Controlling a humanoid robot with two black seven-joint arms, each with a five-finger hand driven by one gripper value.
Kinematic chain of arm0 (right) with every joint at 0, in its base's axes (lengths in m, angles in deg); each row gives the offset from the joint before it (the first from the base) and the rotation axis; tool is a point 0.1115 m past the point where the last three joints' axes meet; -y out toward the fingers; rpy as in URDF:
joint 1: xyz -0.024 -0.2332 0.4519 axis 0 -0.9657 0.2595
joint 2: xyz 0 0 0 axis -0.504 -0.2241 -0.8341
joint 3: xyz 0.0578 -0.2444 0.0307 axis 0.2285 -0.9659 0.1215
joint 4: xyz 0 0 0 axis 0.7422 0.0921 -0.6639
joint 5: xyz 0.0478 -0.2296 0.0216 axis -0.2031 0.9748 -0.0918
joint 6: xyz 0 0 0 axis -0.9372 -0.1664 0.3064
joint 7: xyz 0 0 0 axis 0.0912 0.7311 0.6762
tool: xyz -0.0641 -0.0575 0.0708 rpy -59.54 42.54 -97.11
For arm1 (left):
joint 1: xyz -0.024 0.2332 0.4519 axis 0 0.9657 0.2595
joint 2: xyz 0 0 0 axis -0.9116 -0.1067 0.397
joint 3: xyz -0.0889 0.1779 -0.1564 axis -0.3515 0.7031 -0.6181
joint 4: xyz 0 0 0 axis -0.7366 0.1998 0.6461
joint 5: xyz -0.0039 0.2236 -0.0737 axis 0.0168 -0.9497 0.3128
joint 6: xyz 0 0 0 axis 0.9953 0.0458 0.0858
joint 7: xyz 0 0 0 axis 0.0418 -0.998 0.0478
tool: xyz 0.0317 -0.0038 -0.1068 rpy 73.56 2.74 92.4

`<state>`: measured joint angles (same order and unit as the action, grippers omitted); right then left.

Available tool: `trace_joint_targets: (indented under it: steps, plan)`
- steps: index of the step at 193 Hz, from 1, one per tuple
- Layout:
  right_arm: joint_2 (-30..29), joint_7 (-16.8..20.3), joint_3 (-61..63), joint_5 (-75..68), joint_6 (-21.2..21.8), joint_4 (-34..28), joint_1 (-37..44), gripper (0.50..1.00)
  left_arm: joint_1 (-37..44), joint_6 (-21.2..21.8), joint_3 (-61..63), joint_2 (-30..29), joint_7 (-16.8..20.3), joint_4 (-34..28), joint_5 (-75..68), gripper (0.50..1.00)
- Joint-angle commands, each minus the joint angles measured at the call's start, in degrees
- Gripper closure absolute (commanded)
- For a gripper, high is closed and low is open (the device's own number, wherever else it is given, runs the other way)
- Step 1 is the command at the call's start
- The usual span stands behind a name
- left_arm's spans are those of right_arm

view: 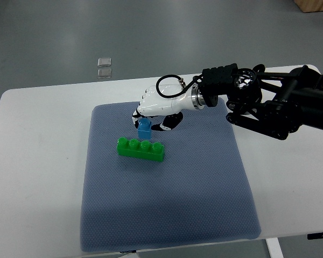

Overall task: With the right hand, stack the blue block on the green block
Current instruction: 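Lift the blue block and carry it over the green block, then press the blue block down onto the green block's studs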

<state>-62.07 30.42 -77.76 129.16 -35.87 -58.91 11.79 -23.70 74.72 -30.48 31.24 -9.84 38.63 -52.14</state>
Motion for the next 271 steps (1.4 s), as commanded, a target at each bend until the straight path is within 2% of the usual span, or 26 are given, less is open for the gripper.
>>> trace_joint_targets:
  steps: [1,100,271]
  plan:
    - [-0.90,0.00,-0.10,0.20,0.01,0.28,-0.42,0.998,0.04,0.00,-0.01,0.00,0.00,-0.04,-0.04,0.500]
    - [-3.36,0.00,-0.63,0.29,-0.34,3.36,-2.09,0.998,-0.05,0.00,-0.01,0.00,0.00,0.05,-0.04,0.500]
    - [-3.80,0.00,-0.80,0.56,-0.52,3.88,-2.44,1.000,0.04,0.00,0.08,0.00,0.00,-0.04,0.04,0.500]
